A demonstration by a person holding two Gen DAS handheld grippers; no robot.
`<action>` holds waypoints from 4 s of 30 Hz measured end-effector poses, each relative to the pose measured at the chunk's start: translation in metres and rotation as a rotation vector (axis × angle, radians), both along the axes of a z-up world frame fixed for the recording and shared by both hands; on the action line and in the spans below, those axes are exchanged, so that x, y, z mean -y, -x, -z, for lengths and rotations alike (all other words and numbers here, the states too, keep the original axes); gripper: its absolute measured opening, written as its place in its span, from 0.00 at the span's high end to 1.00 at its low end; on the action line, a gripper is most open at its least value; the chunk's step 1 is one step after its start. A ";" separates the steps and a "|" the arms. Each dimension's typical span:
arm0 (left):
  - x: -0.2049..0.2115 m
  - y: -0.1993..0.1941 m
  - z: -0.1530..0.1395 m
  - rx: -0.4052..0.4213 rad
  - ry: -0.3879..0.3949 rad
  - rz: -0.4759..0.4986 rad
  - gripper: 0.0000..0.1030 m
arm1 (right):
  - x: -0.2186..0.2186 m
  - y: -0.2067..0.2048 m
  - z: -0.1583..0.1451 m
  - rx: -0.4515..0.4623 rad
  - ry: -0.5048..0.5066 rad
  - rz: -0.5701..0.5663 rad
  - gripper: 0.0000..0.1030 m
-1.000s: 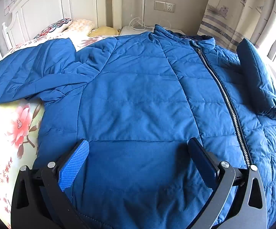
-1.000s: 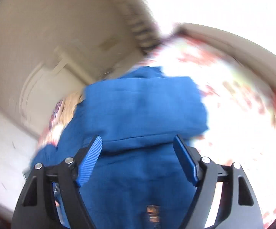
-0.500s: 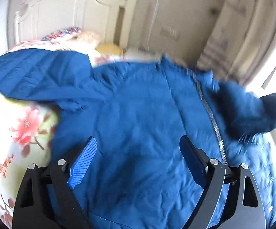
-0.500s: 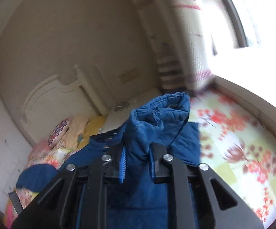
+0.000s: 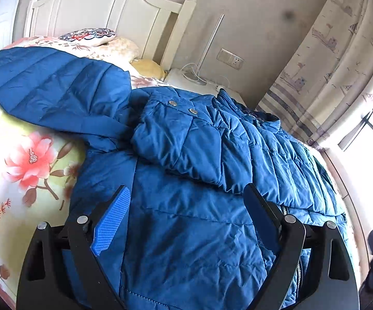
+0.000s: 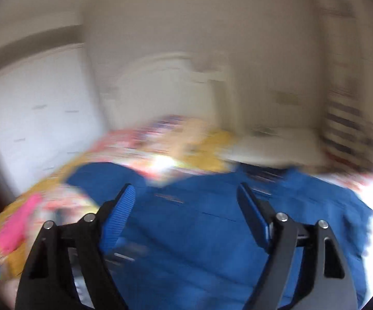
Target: Fold large clothes
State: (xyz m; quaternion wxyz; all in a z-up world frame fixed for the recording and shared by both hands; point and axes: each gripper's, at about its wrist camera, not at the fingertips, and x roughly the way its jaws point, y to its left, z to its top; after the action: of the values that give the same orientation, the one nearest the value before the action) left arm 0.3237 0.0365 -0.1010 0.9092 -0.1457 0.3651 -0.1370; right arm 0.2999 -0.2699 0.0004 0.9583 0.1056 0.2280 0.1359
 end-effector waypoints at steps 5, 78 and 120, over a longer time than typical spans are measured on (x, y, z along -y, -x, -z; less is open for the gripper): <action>-0.005 0.001 0.001 -0.009 0.030 -0.013 0.18 | 0.069 0.033 0.066 -0.224 0.135 0.288 0.33; 0.057 -0.061 0.016 -0.078 -0.479 0.081 0.04 | 0.097 -0.068 0.090 -0.410 0.213 0.396 0.12; -0.059 -0.066 -0.146 0.302 -0.195 -0.154 0.92 | 0.065 0.004 0.099 -0.187 0.083 0.339 0.12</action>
State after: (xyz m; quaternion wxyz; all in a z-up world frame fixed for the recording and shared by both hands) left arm 0.3893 0.0960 0.0447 0.9713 -0.0621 0.2239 -0.0511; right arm 0.2954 -0.3354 -0.0986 0.9456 0.1154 0.3006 -0.0476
